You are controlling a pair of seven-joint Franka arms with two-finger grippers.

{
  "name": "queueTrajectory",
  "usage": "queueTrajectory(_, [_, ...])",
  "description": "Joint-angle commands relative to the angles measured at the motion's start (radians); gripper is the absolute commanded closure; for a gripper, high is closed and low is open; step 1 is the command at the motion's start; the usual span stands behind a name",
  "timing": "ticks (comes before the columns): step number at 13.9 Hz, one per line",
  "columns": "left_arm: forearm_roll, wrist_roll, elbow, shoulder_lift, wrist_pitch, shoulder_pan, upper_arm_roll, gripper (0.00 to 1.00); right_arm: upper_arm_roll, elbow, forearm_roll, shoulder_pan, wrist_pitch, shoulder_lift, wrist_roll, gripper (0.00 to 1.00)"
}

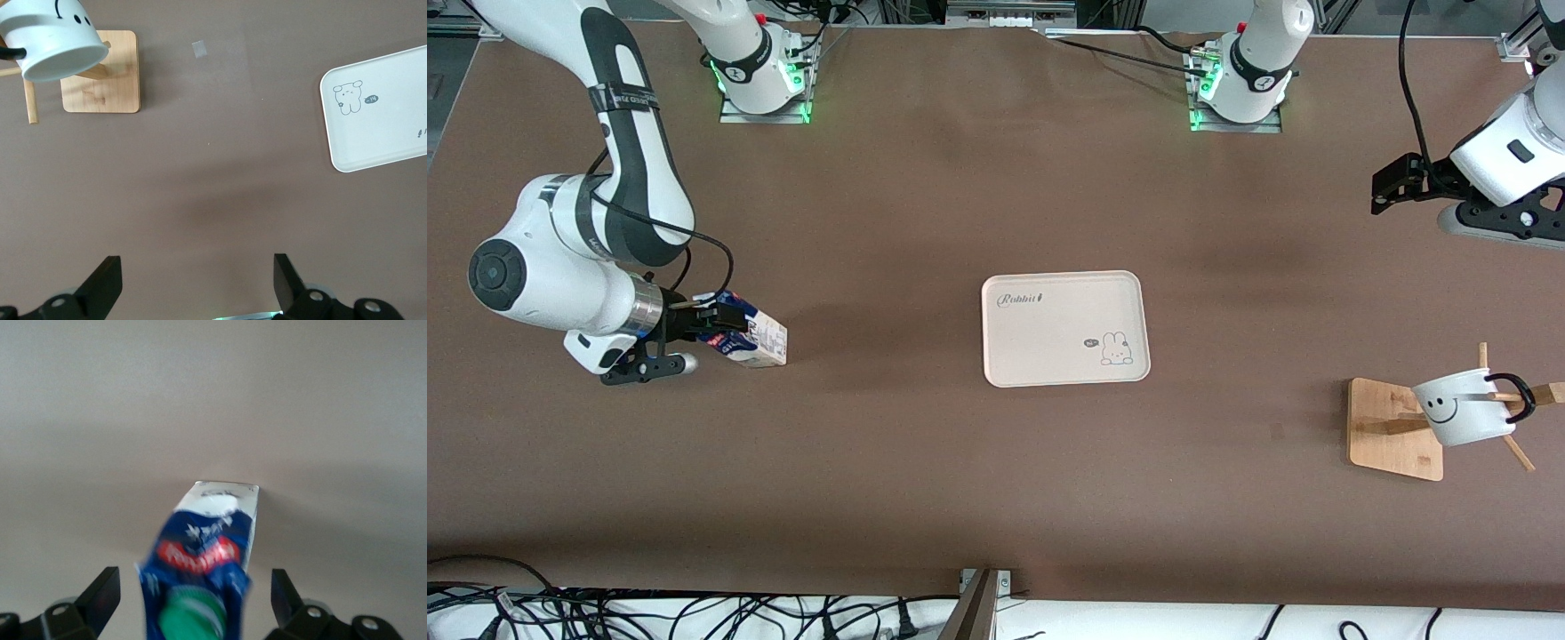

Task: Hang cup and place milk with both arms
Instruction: 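Set the milk carton on the table and open the right gripper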

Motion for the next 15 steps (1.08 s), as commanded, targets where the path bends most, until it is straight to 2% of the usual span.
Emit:
queueTrajectory(1, [-0.017,0.005,-0.147,-0.108,0.09,0.015,-0.002,0.0,-0.002,0.042,0.019,-0.038,-0.01,-0.007,-0.018,0.0])
queueTrajectory(4, [-0.018,0.004,-0.16,-0.118,0.1,-0.003,0.021,0.0,-0.002,0.123,0.013,-0.04,-0.075,-0.004,-0.004,0.0])
queueTrajectory(6, [-0.017,0.004,-0.152,-0.112,0.1,-0.009,0.026,0.0,-0.002,0.167,-0.038,-0.034,-0.115,-0.007,-0.003,0.0])
queueTrajectory(10, [-0.018,0.002,-0.066,-0.046,0.097,-0.066,0.095,0.0,-0.02,0.27,-0.073,-0.031,-0.272,-0.036,-0.001,0.0])
queueTrajectory(12, [-0.018,0.001,-0.061,-0.039,0.097,-0.08,0.098,0.0,-0.025,0.316,-0.111,-0.031,-0.361,-0.077,0.001,0.0])
queueTrajectory(15, [-0.02,-0.034,-0.063,-0.038,0.104,-0.083,0.103,0.0,-0.016,0.307,-0.179,-0.031,-0.444,-0.188,0.002,0.0])
